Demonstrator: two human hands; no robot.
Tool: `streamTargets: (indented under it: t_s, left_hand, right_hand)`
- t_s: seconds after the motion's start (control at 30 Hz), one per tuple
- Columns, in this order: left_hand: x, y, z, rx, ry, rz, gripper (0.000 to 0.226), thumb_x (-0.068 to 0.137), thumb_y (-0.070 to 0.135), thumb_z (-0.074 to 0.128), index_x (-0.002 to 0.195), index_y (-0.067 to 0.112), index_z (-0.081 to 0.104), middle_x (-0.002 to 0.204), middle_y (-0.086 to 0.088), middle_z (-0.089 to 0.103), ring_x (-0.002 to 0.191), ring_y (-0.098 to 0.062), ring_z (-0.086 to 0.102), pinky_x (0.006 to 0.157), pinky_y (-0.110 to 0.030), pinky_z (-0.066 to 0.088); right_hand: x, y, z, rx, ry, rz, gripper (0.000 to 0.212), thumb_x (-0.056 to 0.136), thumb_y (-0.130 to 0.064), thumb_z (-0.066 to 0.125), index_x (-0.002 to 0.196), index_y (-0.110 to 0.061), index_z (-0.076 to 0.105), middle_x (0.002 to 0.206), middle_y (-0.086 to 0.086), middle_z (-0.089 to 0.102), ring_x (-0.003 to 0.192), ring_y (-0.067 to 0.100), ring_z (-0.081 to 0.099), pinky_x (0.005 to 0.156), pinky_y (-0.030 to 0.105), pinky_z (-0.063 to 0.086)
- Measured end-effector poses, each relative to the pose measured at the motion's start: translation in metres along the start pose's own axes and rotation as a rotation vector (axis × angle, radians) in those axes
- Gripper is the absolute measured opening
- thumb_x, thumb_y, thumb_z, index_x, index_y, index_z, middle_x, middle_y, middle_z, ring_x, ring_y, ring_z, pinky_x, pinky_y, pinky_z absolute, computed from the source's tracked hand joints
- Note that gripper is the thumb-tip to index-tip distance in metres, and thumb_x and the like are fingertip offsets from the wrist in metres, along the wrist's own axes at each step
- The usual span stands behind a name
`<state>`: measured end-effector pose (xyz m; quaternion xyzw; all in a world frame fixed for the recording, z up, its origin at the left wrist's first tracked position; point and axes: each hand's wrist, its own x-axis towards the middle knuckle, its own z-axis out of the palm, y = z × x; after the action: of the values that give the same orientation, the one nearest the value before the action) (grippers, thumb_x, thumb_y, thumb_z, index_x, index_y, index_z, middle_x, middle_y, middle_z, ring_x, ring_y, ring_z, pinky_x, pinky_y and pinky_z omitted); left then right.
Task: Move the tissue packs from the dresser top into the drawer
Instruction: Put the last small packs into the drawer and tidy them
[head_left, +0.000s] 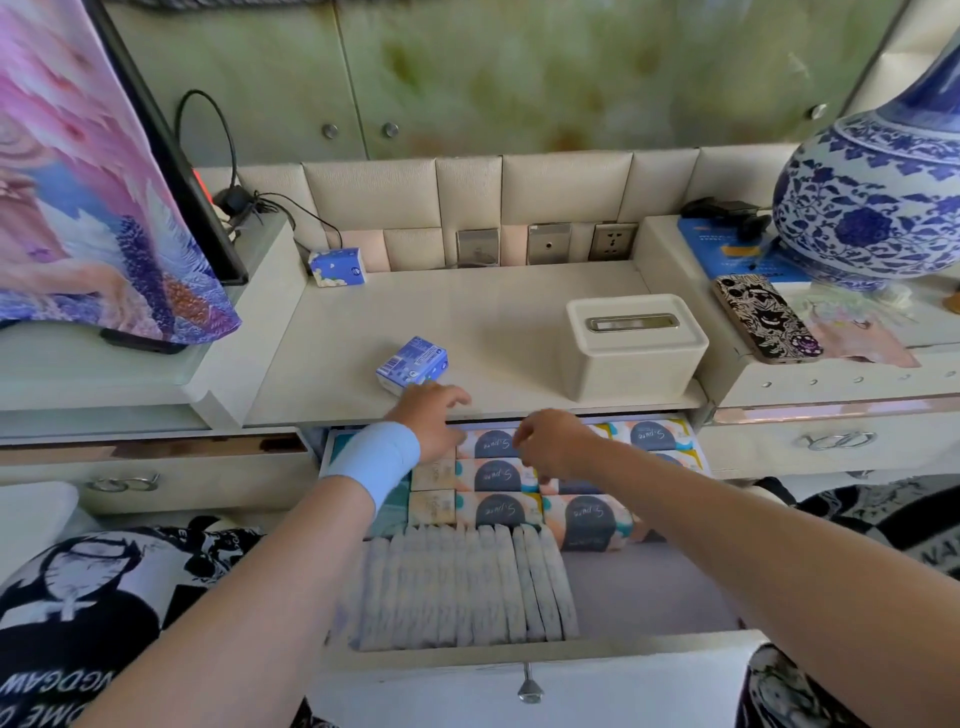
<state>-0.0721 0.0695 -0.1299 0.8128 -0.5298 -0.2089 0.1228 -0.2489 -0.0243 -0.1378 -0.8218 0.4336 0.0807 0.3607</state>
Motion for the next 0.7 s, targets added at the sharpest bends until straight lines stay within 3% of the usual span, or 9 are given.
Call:
streamTargets:
  t_s: [0.13, 0.27, 0.37, 0.47, 0.6, 0.7]
  left_hand:
    - [0.016, -0.027, -0.016, -0.005, 0.22, -0.18, 0.061, 0.088, 0.024, 0.063, 0.144, 0.026, 0.039, 0.144, -0.006, 0.034, 0.134, -0.03, 0.026, 0.108, -0.04, 0.035]
    - [0.031, -0.05, -0.016, -0.088, 0.167, -0.262, 0.073, 0.085, 0.027, 0.067, 0.147, 0.024, 0.03, 0.147, -0.005, 0.03, 0.135, -0.03, 0.03, 0.107, -0.04, 0.037]
    - [0.051, -0.061, -0.015, -0.207, 0.053, -0.198, 0.07, 0.081, 0.025, 0.067, 0.144, 0.025, 0.036, 0.141, 0.004, 0.045, 0.125, -0.024, 0.048, 0.103, -0.036, 0.042]
    - [0.075, -0.063, -0.023, -0.341, 0.059, -0.144, 0.054, 0.084, 0.021, 0.062, 0.135, 0.03, 0.048, 0.134, 0.008, 0.056, 0.122, -0.016, 0.054, 0.102, -0.031, 0.042]
    - [0.116, -0.078, -0.047, -0.259, 0.134, -0.14, 0.047, 0.092, 0.013, 0.057, 0.137, 0.025, 0.051, 0.137, 0.006, 0.055, 0.119, -0.017, 0.056, 0.1, -0.029, 0.043]
    - [0.154, -0.103, -0.069, -0.105, 0.239, -0.189, 0.051, 0.091, 0.012, 0.054, 0.141, 0.023, 0.048, 0.144, -0.002, 0.048, 0.129, -0.024, 0.048, 0.105, -0.034, 0.041]
  right_hand:
    - [0.031, -0.026, 0.0, 0.065, 0.108, -0.053, 0.03, 0.093, -0.016, 0.05, 0.12, -0.021, 0.062, 0.115, 0.005, 0.064, 0.084, 0.02, 0.062, 0.071, 0.032, 0.053]
    - [0.062, -0.043, 0.008, 0.001, 0.151, -0.143, 0.058, 0.089, -0.02, 0.059, 0.143, -0.028, 0.04, 0.142, 0.006, 0.04, 0.107, 0.025, 0.058, 0.087, 0.037, 0.053]
    - [0.082, -0.055, 0.011, -0.221, 0.19, -0.295, 0.078, 0.085, -0.028, 0.063, 0.152, -0.035, 0.022, 0.16, 0.004, 0.013, 0.14, 0.03, 0.029, 0.104, 0.043, 0.042]
    - [0.106, -0.064, 0.012, -0.447, 0.158, -0.388, 0.083, 0.087, -0.049, 0.059, 0.154, -0.04, 0.011, 0.164, 0.001, -0.001, 0.148, 0.031, 0.004, 0.113, 0.052, 0.029]
    - [0.142, -0.077, 0.003, -0.623, 0.212, -0.35, 0.068, 0.088, -0.069, 0.042, 0.149, -0.046, 0.021, 0.162, 0.0, 0.008, 0.147, 0.032, 0.007, 0.113, 0.061, 0.017]
    - [0.173, -0.089, -0.004, -0.613, 0.255, -0.345, 0.057, 0.09, -0.066, 0.044, 0.141, -0.043, 0.037, 0.156, 0.0, 0.02, 0.143, 0.031, 0.017, 0.111, 0.061, 0.018]
